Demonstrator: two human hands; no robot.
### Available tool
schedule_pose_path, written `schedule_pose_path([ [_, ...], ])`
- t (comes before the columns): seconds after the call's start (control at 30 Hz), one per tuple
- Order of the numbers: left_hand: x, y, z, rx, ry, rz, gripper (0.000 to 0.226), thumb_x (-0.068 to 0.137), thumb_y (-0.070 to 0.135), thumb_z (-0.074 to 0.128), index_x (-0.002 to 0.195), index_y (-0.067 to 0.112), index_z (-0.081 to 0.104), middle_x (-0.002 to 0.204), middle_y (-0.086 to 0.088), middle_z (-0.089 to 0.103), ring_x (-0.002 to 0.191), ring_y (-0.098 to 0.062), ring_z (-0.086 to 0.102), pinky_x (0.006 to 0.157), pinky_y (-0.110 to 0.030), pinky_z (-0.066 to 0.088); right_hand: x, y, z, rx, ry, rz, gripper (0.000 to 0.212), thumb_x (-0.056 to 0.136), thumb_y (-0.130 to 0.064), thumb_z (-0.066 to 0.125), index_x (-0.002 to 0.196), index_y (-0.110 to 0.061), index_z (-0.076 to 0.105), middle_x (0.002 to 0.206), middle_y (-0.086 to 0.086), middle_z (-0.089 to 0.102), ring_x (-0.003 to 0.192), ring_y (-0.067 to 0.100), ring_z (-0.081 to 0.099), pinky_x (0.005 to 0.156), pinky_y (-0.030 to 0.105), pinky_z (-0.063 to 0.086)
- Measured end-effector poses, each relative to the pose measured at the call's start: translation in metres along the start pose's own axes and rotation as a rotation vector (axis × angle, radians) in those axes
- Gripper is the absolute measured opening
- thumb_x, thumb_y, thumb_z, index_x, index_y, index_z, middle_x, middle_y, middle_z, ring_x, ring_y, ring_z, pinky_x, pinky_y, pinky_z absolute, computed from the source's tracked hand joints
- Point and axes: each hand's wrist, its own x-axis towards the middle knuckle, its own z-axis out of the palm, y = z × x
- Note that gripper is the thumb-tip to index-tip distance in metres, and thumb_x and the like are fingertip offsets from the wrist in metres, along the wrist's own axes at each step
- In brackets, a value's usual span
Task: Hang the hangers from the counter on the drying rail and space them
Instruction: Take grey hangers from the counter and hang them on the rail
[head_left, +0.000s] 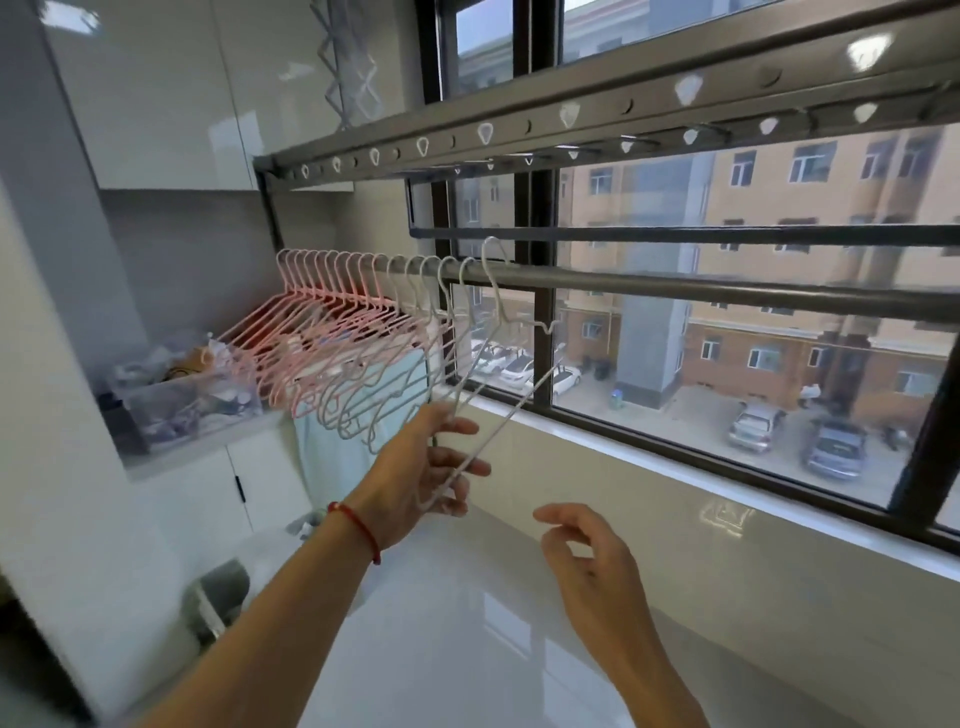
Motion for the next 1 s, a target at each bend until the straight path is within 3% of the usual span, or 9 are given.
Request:
schedule_pose_path([
  [0.3,0.063,0.01,-0.026,0.04,-0.035,-0.003,0.051,0.1,0.053,0.046,0.119,0.009,0.064,0.096,-0.027,0.074,0.057,-0.024,0.059,0.051,-0.033,0.05,0.048,-0.002,0.026,-0.03,0.07,0.02,0.028,0.096,-0.01,0.058,0.102,-0.036,0.066,0.109,-0.026,0.064,0.101,-0.006,0.058,0.072,0.009,0.05],
  [0.87,0.09,-0.007,-0.031,0.094,-0.117,-0.021,0.045,0.104,0.051,0.042,0.116,0.014,0.062,0.106,-0.023,0.072,0.067,-0.025,0.06,0.071,-0.043,0.055,0.043,0.006,0.056,-0.097,0.156,0.108,0.025,0.096,-0.008,0.059,0.101,-0.031,0.067,0.11,-0.015,0.067,0.099,-0.001,0.061,0.071,0.015,0.051],
  [1.0,0.089,-0.009,-0.032,0.098,-0.123,-0.019,0.045,0.103,0.053,0.042,0.116,0.015,0.063,0.107,-0.021,0.074,0.077,-0.029,0.066,0.08,-0.052,0.059,0.042,0.007,0.054,-0.104,0.179,0.126,0.026,0.095,-0.006,0.059,0.102,-0.03,0.067,0.111,-0.016,0.067,0.099,-0.002,0.061,0.071,0.012,0.05],
])
